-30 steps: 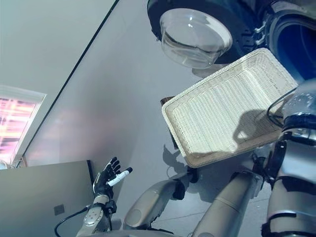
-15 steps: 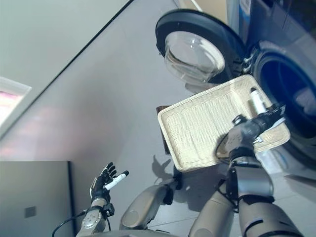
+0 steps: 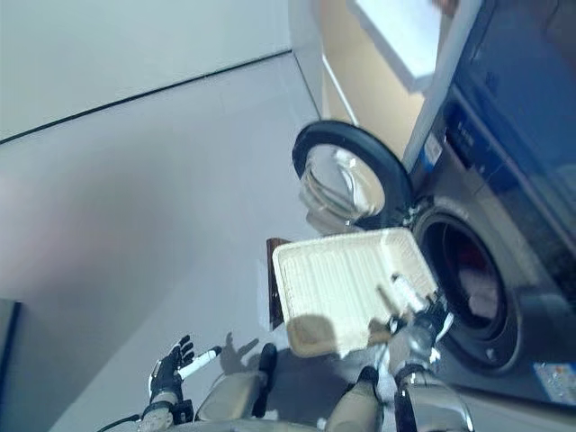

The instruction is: Pick up the clothes and place them into the washing machine

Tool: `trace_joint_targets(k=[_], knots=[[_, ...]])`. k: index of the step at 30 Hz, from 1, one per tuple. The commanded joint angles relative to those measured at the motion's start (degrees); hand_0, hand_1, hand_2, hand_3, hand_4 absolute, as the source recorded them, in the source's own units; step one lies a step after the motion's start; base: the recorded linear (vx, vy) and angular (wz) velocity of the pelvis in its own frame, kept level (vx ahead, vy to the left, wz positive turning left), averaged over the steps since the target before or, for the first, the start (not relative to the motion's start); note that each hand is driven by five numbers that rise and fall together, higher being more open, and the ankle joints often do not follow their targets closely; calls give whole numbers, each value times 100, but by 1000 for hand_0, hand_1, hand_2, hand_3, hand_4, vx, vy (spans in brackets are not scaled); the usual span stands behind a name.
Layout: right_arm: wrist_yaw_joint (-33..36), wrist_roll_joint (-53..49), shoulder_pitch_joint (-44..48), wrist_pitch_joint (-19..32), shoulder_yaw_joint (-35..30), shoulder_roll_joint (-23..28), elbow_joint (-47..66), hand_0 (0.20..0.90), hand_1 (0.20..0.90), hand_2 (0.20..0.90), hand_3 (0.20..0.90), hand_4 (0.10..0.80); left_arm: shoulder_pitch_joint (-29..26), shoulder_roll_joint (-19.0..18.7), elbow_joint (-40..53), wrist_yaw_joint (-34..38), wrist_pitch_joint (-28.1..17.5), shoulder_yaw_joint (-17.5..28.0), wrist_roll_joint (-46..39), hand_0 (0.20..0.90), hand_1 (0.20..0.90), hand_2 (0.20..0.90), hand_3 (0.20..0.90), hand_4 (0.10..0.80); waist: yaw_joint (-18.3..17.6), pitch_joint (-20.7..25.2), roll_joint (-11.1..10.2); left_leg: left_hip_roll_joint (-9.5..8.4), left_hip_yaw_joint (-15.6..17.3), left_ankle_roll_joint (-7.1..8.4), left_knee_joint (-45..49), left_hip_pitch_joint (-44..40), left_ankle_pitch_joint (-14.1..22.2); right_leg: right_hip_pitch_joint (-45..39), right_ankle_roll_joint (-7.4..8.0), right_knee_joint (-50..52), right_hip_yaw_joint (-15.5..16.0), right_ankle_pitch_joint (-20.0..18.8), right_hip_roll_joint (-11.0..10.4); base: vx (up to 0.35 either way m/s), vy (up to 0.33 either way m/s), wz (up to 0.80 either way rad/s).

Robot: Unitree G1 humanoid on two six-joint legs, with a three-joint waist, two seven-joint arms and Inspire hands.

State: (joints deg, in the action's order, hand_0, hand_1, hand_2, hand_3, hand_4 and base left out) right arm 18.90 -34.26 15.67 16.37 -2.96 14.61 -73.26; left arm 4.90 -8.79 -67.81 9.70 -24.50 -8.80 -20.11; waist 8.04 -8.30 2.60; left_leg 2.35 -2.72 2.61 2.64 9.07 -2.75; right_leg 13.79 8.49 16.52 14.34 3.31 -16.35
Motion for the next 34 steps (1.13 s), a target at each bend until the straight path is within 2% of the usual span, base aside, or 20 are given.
trace_joint_targets(k=[1, 4, 8, 13, 16, 20, 27, 34], knots=[[-356, 592, -372, 62, -123, -115, 208, 900, 900, 900, 900, 800, -170, -359, -385, -335, -27, 223, 291, 900, 900, 900, 900, 800, -85, 343, -293, -143, 72, 135, -241, -98, 49, -878, 80, -1229, 59, -666, 86, 68, 35, 2], [-550, 782, -767, 17, -128, -216, 215, 900, 900, 900, 900, 800, -110, -305, -582, -546, 64, 269, 329, 900, 900, 900, 900, 800, -148, 508, -355, -139, 128, 117, -264, -263, 107, -1024, 99, -1345, 33, -719, 87, 50, 12, -11], [-648, 1778, -1222, -171, 198, -310, 101, 900, 900, 900, 900, 800, -161, -274, -987, -735, 213, 274, 626, 900, 900, 900, 900, 800, -249, 775, -437, -107, 216, 107, -306, -496, 159, -1181, 123, -1512, -82, -823, 129, -12, -21, -9], [-693, 2427, -1539, -339, 390, -365, -199, 900, 900, 900, 900, 800, -178, -228, -1074, -822, 272, 244, 840, 900, 900, 900, 900, 800, -293, 927, -464, -51, 274, 124, -326, -693, 151, -1313, 122, -1590, -140, -858, 173, -40, -44, -12], [-817, 3344, -1759, -535, 848, -369, -470, 900, 900, 900, 900, 800, -220, -196, -1153, -939, 395, 161, 1086, 900, 900, 900, 900, 800, -340, 1019, -473, 57, 255, 165, -502, -937, 27, -1513, 105, -1496, -119, -747, 233, -35, -70, -6], [-808, 3819, -1780, -753, 888, -283, -1028, 900, 900, 900, 900, 800, -289, -167, -1215, -1039, 538, 94, 1389, 900, 900, 900, 900, 800, -393, 1099, -434, 112, 150, 176, -537, -1076, 8, -1722, 76, -1435, -34, -607, 280, 7, -38, 7], [-974, 3535, -1666, -777, 552, -44, -1186, 900, 900, 900, 900, 800, -340, -53, -1235, -1172, 676, -28, 1591, 900, 900, 900, 900, 800, -478, 1234, -356, 150, 141, 173, -526, -1236, 62, -1862, 41, -1387, -29, -509, 313, 17, -8, 10], [-1013, 3600, -1539, -834, 622, 67, -1278, 900, 900, 900, 900, 800, -360, 18, -1146, -1217, 727, -132, 1707, 900, 900, 900, 900, 800, -459, 1246, -329, 173, 92, 172, -535, -1292, 78, -1920, 27, -1383, 1, -465, 343, 2, -3, 1]])
